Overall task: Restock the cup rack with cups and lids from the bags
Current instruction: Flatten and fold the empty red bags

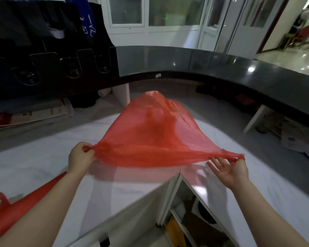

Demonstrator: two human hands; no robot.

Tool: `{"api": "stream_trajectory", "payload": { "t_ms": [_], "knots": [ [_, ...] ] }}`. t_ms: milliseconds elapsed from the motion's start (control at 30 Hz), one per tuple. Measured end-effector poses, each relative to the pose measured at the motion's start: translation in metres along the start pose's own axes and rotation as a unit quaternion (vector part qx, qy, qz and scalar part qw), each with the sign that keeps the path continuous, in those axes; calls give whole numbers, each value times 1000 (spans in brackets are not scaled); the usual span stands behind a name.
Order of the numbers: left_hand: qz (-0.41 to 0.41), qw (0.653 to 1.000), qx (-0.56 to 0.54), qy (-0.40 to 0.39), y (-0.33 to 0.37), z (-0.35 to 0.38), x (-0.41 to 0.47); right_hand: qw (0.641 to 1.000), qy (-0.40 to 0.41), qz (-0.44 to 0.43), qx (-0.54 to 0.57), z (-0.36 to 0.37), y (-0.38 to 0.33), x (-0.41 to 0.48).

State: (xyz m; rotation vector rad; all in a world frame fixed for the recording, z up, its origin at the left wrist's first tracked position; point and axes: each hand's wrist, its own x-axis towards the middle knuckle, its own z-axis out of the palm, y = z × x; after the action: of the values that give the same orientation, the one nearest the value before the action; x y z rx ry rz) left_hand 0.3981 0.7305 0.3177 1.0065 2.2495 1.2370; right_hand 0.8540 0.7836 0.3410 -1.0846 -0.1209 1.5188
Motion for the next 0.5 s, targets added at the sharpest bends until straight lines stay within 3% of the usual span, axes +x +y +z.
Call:
{"api": "stream_trajectory", "payload": {
  "t_ms": [167, 333, 400, 500],
  "knots": [
    [-66, 998, 13, 7, -4, 6, 0, 997, 31, -68, -16, -2, -5, 0],
    [-200, 953, -229, -3, 8, 19, -6, 992, 58, -112, -27, 0, 1, 0],
    [-207, 944, -258, 7, 12, 20, -10, 988, 69, -133, -21, -2, 1, 0],
    [-162, 961, -223, 24, 14, 17, -15, 987, 78, -137, -11, -10, -3, 1]
  ]
}}
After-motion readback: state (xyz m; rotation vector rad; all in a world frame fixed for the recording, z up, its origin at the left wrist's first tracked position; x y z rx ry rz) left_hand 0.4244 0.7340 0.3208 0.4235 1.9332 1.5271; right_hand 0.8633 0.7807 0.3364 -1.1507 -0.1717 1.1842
